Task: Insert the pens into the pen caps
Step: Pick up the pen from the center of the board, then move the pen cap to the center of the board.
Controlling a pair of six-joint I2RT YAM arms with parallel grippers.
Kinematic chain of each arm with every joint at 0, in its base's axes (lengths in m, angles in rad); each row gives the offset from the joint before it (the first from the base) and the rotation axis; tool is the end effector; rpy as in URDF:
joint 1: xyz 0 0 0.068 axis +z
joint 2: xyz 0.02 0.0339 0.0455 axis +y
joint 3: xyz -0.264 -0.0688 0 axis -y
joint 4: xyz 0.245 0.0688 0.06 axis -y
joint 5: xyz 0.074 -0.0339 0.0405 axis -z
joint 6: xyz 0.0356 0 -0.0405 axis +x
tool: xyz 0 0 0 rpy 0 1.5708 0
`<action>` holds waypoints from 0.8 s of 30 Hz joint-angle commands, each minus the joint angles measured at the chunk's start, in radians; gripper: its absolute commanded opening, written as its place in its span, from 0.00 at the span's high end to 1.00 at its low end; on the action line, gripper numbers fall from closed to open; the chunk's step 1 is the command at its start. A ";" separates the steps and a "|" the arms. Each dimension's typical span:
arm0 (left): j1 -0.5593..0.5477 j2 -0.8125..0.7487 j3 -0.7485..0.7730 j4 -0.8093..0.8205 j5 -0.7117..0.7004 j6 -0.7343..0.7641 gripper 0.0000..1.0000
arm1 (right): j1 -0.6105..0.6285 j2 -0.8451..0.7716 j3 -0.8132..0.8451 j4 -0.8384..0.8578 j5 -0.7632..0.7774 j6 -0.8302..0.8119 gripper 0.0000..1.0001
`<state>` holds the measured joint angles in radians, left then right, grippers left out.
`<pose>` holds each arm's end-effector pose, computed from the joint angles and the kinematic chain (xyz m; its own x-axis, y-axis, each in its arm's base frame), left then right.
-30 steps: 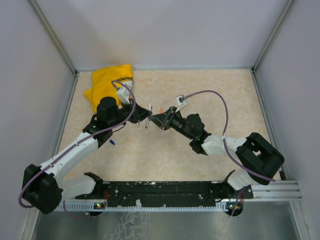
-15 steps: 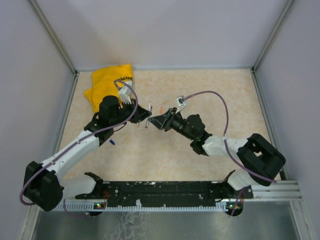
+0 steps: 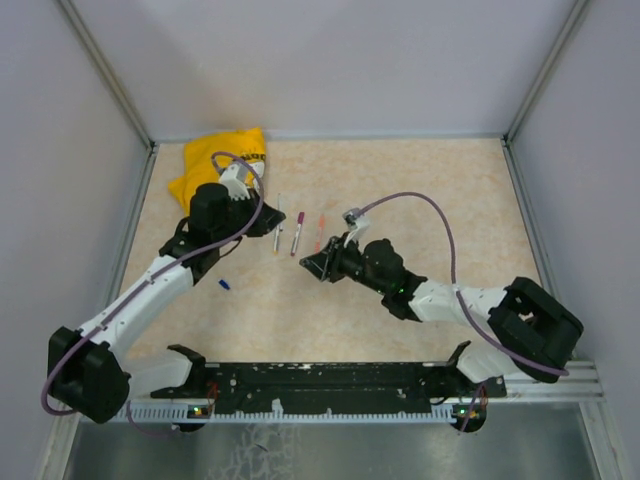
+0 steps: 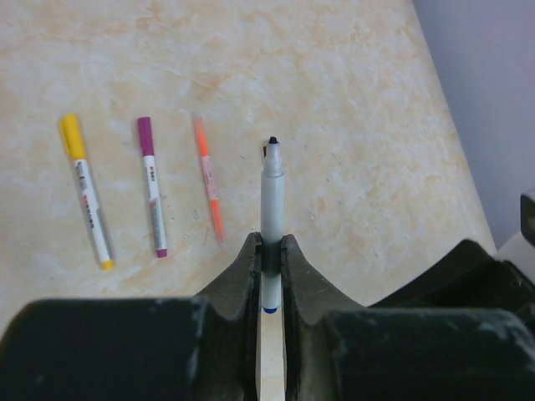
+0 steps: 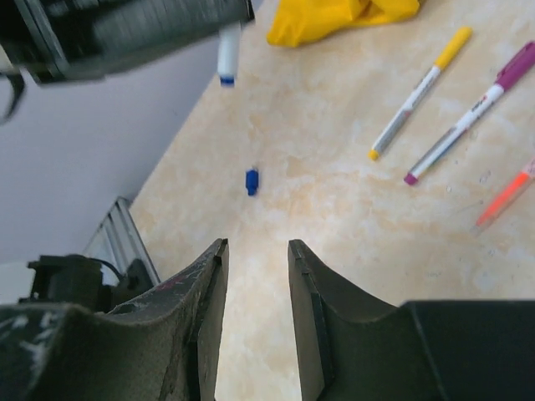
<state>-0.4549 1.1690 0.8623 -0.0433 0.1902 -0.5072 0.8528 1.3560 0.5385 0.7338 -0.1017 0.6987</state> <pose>0.2403 -0.1250 0.3023 -0.5563 -0.2589 -0.7896 0.3670 0.7760 -0.5129 0.1842 0.2164 0.2246 -0.5668 0.3238 -0.7575 -0.5893 0.4833 0.6475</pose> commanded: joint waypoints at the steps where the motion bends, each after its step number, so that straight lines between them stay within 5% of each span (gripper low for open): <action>1: 0.048 -0.014 0.046 -0.036 -0.025 0.041 1.00 | 0.083 0.028 0.088 -0.148 0.085 -0.165 0.65; 8: 0.166 -0.063 0.104 -0.106 -0.021 0.073 1.00 | 0.237 0.184 0.240 -0.235 0.206 -0.337 0.65; 24: 0.171 -0.158 0.306 -0.225 -0.177 0.178 1.00 | 0.385 0.597 0.675 -0.372 0.218 -0.593 0.53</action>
<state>-0.2859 1.0252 1.0836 -0.2459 0.0788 -0.3759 1.2217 1.9083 1.1118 0.3527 0.0788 0.1875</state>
